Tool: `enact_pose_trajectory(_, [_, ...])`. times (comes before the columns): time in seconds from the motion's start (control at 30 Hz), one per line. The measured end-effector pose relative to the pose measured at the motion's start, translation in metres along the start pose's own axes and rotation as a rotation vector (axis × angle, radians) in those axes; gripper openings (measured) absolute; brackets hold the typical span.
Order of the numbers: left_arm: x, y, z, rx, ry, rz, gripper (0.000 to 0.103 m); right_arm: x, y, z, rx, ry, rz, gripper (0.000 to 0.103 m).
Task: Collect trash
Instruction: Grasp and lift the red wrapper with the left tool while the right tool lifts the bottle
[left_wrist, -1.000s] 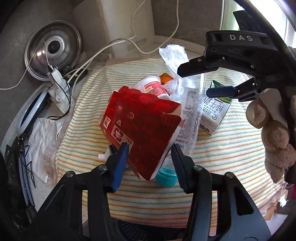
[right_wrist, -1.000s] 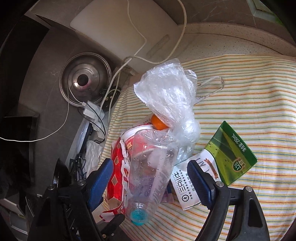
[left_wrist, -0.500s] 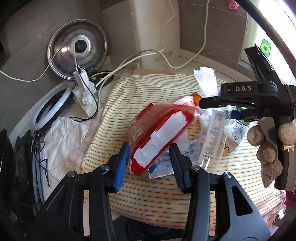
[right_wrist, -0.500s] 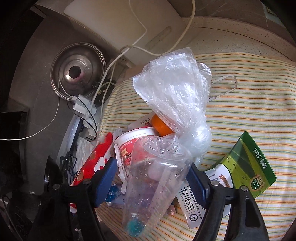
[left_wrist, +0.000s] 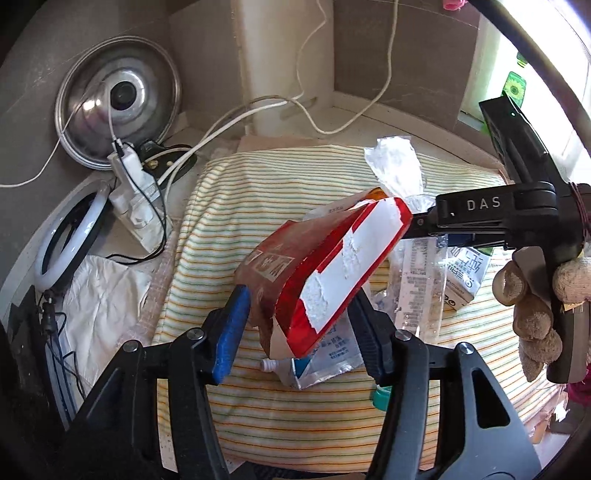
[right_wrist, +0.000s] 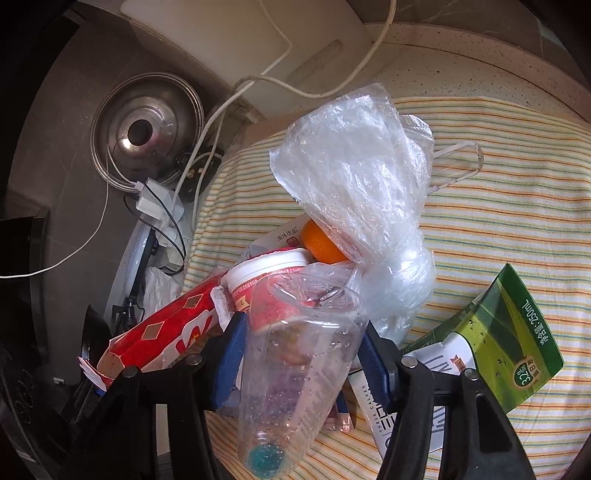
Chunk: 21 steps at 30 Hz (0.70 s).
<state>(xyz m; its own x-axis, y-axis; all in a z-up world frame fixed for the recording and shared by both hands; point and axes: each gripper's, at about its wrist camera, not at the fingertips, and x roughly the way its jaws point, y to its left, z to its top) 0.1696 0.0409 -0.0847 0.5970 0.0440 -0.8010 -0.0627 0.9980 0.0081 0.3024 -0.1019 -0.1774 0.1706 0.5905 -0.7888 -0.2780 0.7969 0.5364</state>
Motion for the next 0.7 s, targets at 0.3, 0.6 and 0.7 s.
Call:
enact_pose_trajectory(0.3, [0.0,0.002,0.008,-0.051,-0.027,-0.05,0.011,-0.015,-0.005,-0.004,0.005,-0.031,0.022,0.059])
enact_pose_trajectory(0.6, [-0.028,0.025,0.006,-0.12,-0.086,-0.049,0.007,-0.051,0.008,-0.016,-0.048,-0.103,0.046,0.059])
enact_pose_trajectory(0.7, [-0.041,0.033,0.002,-0.136,-0.101,-0.041,0.007,-0.062,0.012,-0.022,-0.054,-0.124,0.055,0.058])
